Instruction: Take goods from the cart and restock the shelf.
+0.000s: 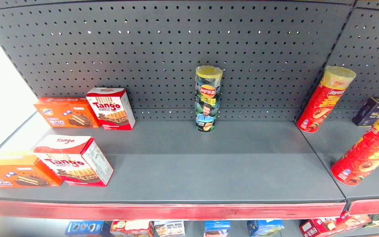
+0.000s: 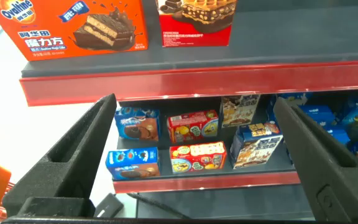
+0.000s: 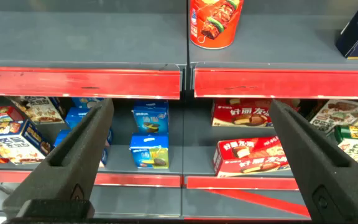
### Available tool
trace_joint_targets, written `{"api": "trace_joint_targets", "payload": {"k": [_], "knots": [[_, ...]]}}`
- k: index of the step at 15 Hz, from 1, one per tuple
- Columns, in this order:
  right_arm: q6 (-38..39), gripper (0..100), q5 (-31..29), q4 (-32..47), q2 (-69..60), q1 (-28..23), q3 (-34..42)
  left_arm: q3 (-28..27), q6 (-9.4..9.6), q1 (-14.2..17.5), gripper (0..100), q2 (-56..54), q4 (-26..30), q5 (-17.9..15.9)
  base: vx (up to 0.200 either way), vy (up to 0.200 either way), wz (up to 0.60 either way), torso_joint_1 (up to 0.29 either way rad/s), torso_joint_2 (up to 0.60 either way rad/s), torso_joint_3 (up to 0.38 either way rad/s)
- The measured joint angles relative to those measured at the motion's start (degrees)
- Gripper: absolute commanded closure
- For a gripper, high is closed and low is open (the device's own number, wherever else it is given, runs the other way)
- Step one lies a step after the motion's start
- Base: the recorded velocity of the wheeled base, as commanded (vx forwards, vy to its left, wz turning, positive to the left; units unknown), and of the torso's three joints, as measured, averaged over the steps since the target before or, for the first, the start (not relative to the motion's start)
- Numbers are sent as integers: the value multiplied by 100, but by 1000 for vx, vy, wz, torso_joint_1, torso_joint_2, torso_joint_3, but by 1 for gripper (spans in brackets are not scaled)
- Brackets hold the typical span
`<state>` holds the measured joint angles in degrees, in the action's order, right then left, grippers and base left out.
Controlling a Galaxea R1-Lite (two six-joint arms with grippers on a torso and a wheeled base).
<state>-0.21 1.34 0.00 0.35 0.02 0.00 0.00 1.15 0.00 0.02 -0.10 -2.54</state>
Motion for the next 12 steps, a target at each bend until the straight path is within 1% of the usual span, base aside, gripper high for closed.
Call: {"api": "trace_joint_targets", "payload": {"k": [3,12], "knots": [[-17,0,5,0,0,-2,0,0,-4,0,0,0,0,-2,0,0,0,0,0,0],[-4,0,5,0,0,-2,0,0,-11,0,0,0,2,-6,0,0,600,-3,2,3]]}}
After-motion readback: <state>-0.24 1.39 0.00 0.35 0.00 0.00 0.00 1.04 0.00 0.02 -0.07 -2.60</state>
